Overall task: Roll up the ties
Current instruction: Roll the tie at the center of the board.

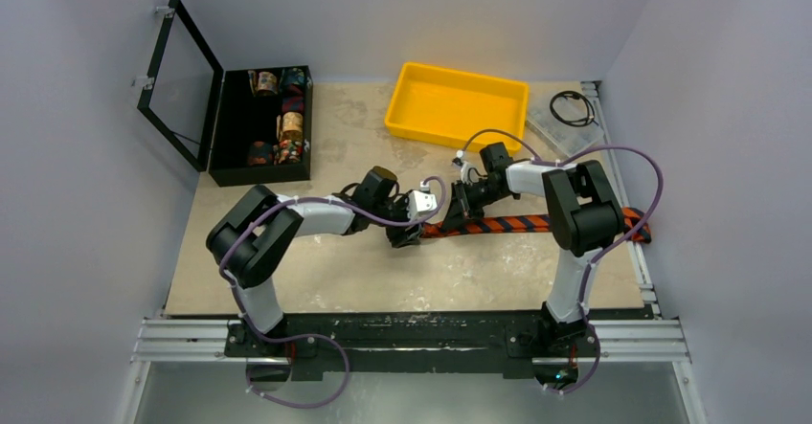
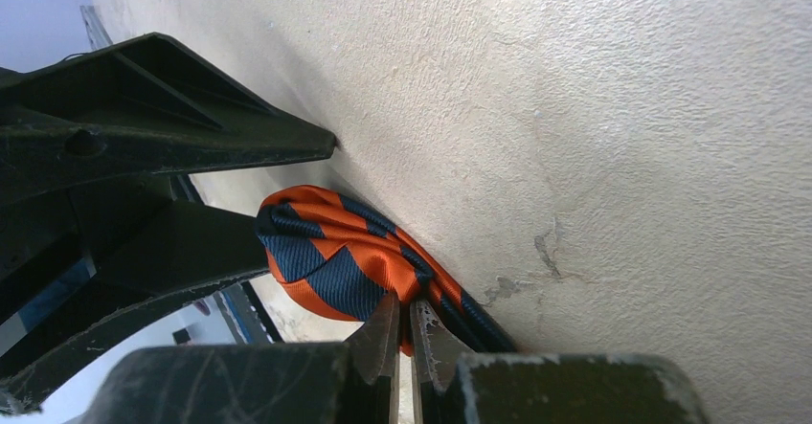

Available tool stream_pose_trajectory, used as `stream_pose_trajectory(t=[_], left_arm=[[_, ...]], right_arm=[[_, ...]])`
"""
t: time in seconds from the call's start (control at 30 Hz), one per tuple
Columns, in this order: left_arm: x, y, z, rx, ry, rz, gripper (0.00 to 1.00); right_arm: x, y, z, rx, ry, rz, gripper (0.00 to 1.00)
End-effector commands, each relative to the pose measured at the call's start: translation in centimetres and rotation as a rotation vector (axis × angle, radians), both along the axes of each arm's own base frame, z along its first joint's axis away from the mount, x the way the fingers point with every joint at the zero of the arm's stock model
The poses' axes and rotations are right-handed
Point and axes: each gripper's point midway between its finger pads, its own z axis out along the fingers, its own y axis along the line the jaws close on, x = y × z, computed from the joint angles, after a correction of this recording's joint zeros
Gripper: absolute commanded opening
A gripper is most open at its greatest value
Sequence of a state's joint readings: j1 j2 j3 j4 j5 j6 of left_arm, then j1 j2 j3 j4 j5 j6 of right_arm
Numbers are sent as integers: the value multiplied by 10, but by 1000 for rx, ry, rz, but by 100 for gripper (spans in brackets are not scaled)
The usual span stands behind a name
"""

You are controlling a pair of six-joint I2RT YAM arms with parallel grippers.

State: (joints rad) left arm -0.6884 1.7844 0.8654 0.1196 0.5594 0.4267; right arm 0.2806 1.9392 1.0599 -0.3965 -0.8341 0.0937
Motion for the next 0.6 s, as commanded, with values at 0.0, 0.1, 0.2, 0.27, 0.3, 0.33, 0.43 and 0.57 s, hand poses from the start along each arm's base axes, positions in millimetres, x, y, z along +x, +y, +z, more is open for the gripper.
stream_pose_trajectory(t=[0.0, 0.1, 0.2, 0.27, 0.3, 0.33, 0.43, 0.57], left_arm=[[-5, -12, 11, -58, 15, -22, 55], [1, -19, 18, -72, 0, -14, 49], [3, -29, 33, -111, -12, -8, 45], [3, -36, 43, -134, -13, -8, 43], [3, -41, 48, -144, -13, -4, 43], [4, -44, 50, -147, -11, 4, 42], [9, -55, 57, -160, -8, 22, 40], [13, -67, 54, -155, -13, 25, 37]], right_arm=[[4, -15, -27, -115, -36, -5, 0], [4, -16, -28, -120, -36, -6, 0], [3, -17, -30, -128, -39, -3, 0], [2, -17, -30, -129, -38, -1, 0], [2, -17, -30, -130, -40, -1, 0], [2, -17, -30, -131, -41, -2, 0], [1, -18, -32, -136, -43, -1, 0], [1, -17, -32, -137, -45, 1, 0]])
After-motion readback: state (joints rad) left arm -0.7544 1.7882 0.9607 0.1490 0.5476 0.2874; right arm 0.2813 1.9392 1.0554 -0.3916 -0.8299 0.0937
